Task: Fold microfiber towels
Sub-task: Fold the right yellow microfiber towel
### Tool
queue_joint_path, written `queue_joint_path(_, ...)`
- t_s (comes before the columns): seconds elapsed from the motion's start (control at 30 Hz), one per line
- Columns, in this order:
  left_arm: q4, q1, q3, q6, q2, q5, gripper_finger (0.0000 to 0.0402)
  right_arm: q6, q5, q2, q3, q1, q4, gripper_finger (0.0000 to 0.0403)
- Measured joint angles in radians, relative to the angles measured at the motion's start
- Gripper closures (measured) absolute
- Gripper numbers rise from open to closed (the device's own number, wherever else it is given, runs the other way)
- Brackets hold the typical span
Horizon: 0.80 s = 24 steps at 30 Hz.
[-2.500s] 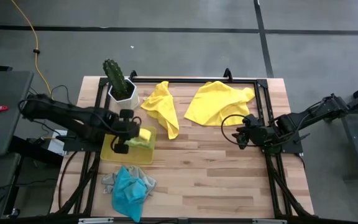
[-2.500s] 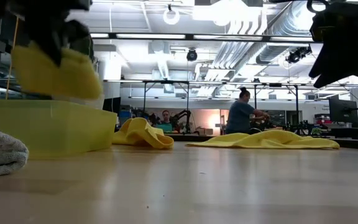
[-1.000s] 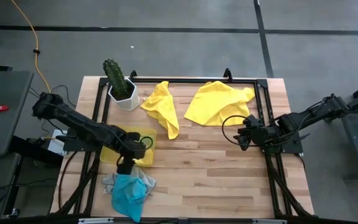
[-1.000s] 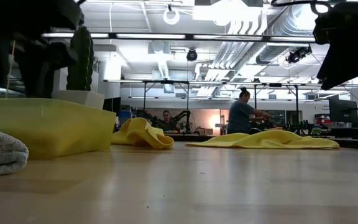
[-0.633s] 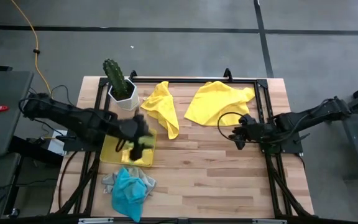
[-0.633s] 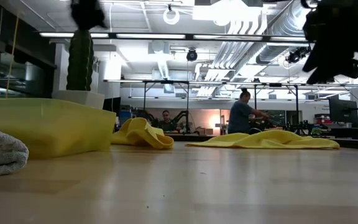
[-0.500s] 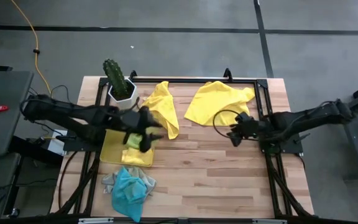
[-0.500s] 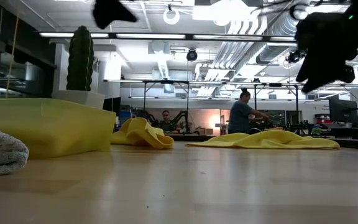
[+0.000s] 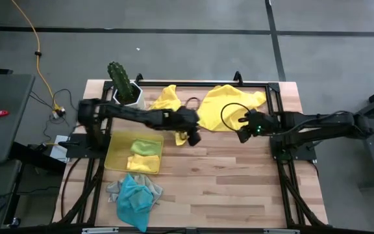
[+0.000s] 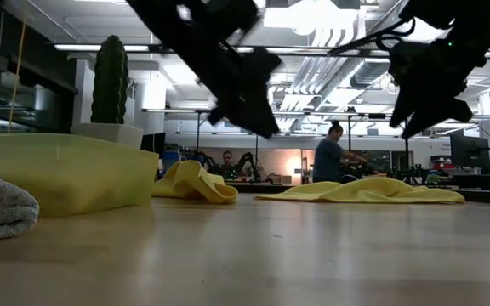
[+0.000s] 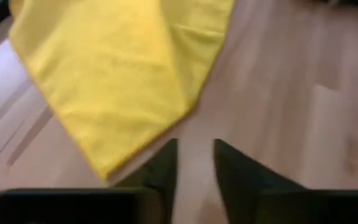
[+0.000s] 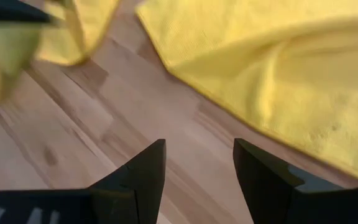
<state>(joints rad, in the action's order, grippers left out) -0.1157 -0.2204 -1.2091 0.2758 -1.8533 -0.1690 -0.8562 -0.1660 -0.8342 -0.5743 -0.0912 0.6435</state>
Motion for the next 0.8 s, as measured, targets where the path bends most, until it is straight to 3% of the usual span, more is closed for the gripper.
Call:
queue_joint_path(0.1, -0.038, -0.026, -0.099, 0.004, -0.124, 0.0, 0.0388, -0.033, -0.022, 0.031, 0.0, -0.001, -0.022, 0.0224)
queue_joint_path(0.3, -0.158, -0.059, -0.231, 0.065, -0.276, -0.016, 0.0399, -0.106, -0.074, 0.068, 0.0, 0.0, -0.056, 0.0224)
queue_joint_path(0.5, -0.177, -0.063, -0.246, 0.133, -0.295, -0.135, 0.0401, -0.108, -0.077, 0.069, 0.0, 0.0, -0.094, 0.0224)
queue_joint_path(0.8, -0.232, -0.034, -0.253, 0.169, -0.344, -0.07, 0.0401, -0.114, -0.068, 0.069, 0.0, 0.0, -0.092, 0.0224)
